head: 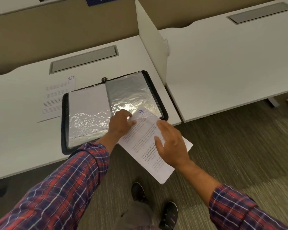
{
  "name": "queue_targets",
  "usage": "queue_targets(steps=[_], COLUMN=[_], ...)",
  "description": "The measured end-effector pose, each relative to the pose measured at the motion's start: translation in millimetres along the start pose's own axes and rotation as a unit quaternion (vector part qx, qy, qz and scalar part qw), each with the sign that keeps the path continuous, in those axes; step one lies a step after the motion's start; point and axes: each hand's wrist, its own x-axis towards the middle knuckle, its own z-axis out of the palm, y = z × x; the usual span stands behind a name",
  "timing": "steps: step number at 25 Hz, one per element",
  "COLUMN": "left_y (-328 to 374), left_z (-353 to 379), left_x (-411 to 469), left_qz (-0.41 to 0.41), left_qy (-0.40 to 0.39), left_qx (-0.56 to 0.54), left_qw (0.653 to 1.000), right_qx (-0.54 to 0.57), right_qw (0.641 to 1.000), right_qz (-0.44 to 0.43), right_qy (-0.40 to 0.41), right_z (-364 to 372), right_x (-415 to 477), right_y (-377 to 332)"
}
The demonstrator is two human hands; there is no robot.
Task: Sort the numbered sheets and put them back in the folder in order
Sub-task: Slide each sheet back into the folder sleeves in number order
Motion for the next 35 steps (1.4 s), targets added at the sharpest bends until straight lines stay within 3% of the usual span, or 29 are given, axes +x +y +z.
queue_targets(steps=[3,6,14,18,22,26,35], left_y=[-2.4,-6.5,-23.1,-31.9,-34.9,-29.1,-25.1], left_z=[1.9,4.4,3.1,-10.9,-11.6,-9.8,1.4], left_x=[2.8,5.6,12.6,8.7,0.0,-12.6,-21.8], left_qz=[0.007,0.019,0.041,0.068,0.149,0.153,0.149], left_qy=[0.003,0.024,0.032,0.066,0.131,0.161,0.169], left_qx=[0.009,0.014,-0.008,-0.041,0.029,0.060,0.072], left_qw=[1.000,0.999,0.999,0.995,0.980,0.973,0.972], right_qx=[-0.072,-0.138,-0.215,-0.238,-0.225,-0.226,-0.249], right_qw=[0.987,0.966,0.931,0.936,0.953,0.956,0.942], right_qz=[-0.102,-0.141,-0.110,-0.049,0.004,0.050,-0.007], right_qy=[-0.106,-0.170,-0.272,-0.253,-0.203,-0.177,-0.226], right_z=[29.0,54.1,89.9,97.1,110.4,121.4,147.1], right_x=[27.9,54.0,73.0,74.2,78.8,86.1,97.5], right_y=[-11.7,-12.4,-0.9,-3.6,-13.3,-20.7,-36.0])
